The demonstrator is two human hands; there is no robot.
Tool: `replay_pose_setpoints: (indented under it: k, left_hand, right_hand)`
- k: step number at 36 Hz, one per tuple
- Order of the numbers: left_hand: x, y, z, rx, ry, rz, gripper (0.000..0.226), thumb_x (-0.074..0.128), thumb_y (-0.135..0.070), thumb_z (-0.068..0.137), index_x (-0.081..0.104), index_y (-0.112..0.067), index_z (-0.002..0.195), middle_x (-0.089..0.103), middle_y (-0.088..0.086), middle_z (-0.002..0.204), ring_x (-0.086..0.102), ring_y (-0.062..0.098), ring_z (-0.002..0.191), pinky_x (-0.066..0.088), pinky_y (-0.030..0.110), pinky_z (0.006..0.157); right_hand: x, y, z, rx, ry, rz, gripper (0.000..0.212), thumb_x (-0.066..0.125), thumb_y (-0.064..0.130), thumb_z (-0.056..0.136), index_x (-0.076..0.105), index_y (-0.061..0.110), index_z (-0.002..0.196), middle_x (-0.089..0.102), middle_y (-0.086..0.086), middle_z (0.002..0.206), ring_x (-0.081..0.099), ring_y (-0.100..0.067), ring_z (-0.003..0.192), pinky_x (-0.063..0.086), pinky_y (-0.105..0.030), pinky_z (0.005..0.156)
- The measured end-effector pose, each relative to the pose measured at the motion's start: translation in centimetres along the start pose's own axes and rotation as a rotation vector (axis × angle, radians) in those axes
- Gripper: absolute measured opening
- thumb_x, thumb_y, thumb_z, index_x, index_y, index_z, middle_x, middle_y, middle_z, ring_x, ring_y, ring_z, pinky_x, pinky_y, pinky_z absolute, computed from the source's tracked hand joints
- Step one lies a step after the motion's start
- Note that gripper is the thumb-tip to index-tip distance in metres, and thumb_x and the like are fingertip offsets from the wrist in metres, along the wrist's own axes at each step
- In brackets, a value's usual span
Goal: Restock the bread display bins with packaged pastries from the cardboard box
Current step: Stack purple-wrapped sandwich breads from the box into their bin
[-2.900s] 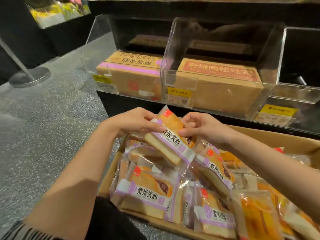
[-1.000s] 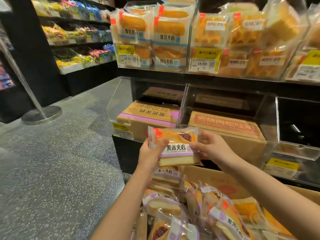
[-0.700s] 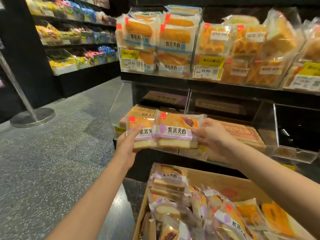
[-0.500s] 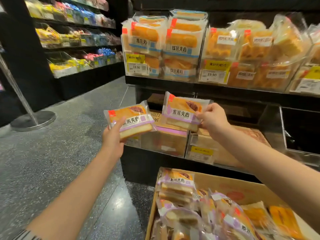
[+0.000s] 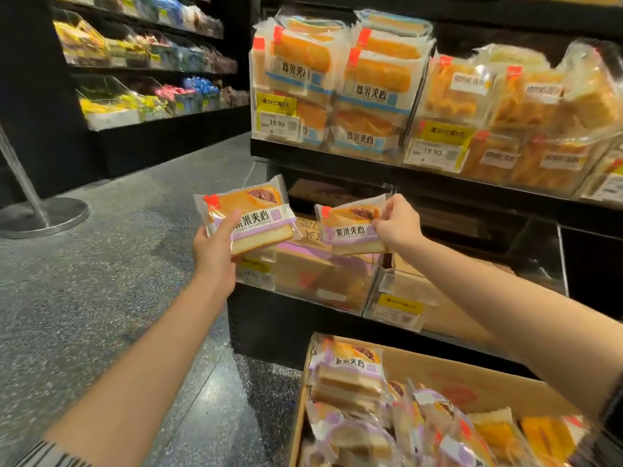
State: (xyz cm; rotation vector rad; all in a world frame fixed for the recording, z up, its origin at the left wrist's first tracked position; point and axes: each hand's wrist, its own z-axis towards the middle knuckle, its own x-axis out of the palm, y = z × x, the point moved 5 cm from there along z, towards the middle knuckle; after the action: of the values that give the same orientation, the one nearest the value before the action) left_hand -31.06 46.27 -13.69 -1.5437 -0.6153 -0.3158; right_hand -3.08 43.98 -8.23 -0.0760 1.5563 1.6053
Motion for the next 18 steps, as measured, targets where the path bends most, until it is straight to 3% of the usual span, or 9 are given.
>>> replay_pose_setpoints:
  k: [2, 5, 8, 10, 14, 18]
  left_hand:
    - [-0.1, -0.3, 0.4, 0.014, 0.013, 0.015, 0.017, 0.067, -0.02, 0.088, 0.054, -0.02, 0.099, 0.067, 0.0, 0.094, 0.067, 0.014, 0.081, 0.055, 0.029, 0.07]
    - [-0.3, -0.6, 0.8, 0.031, 0.036, 0.036, 0.019, 0.066, -0.018, 0.088, 0.055, -0.017, 0.104, 0.067, -0.001, 0.09, 0.068, 0.011, 0.073, 0.055, 0.025, 0.06]
    - [-0.7, -0.7, 1.0, 0.046, 0.032, 0.057, 0.013, 0.066, -0.018, 0.088, 0.055, -0.021, 0.095, 0.067, -0.002, 0.088, 0.068, 0.008, 0.067, 0.052, 0.021, 0.053]
    - [-0.9, -0.9, 1.1, 0.055, 0.033, 0.064, 0.013, 0.066, -0.018, 0.088, 0.055, -0.021, 0.095, 0.067, -0.001, 0.089, 0.068, 0.008, 0.066, 0.053, 0.021, 0.053]
    - [-0.7, -0.6, 0.9, 0.066, 0.047, 0.06, 0.012, 0.066, -0.017, 0.088, 0.055, -0.019, 0.091, 0.067, -0.001, 0.085, 0.069, 0.006, 0.062, 0.052, 0.02, 0.051]
    - [-0.2, 0.2, 0.6, 0.038, 0.072, 0.113, 0.011, 0.067, -0.018, 0.088, 0.057, -0.019, 0.093, 0.07, 0.0, 0.086, 0.07, 0.009, 0.066, 0.054, 0.021, 0.054]
  right_hand:
    - [0.8, 0.3, 0.9, -0.017, 0.061, -0.012, 0.021, 0.058, 0.002, 0.091, 0.044, 0.015, 0.101, 0.053, -0.004, 0.105, 0.058, -0.016, 0.099, 0.046, -0.017, 0.056]
    - [3.2, 0.4, 2.0, 0.005, 0.238, -0.028, 0.025, 0.06, 0.004, 0.091, 0.045, 0.015, 0.109, 0.056, -0.006, 0.112, 0.06, -0.019, 0.104, 0.056, -0.03, 0.076]
    - [5.1, 0.0, 2.2, 0.003, 0.314, -0.063, 0.037, 0.058, 0.0, 0.089, 0.044, 0.01, 0.122, 0.056, -0.009, 0.118, 0.057, -0.022, 0.109, 0.054, -0.04, 0.091]
    - [6.2, -0.9, 2.0, -0.005, 0.35, -0.122, 0.039, 0.061, 0.0, 0.085, 0.047, 0.008, 0.12, 0.056, -0.007, 0.111, 0.057, -0.022, 0.106, 0.053, -0.038, 0.089]
    - [7.7, -2.0, 0.9, -0.132, 0.393, -0.232, 0.026, 0.066, 0.013, 0.086, 0.048, 0.016, 0.103, 0.058, -0.004, 0.098, 0.061, -0.02, 0.089, 0.053, -0.028, 0.064]
    - [7.7, -2.0, 0.7, -0.198, 0.319, -0.295, 0.022, 0.063, 0.018, 0.089, 0.051, 0.014, 0.107, 0.061, -0.007, 0.101, 0.061, -0.021, 0.093, 0.056, -0.036, 0.078]
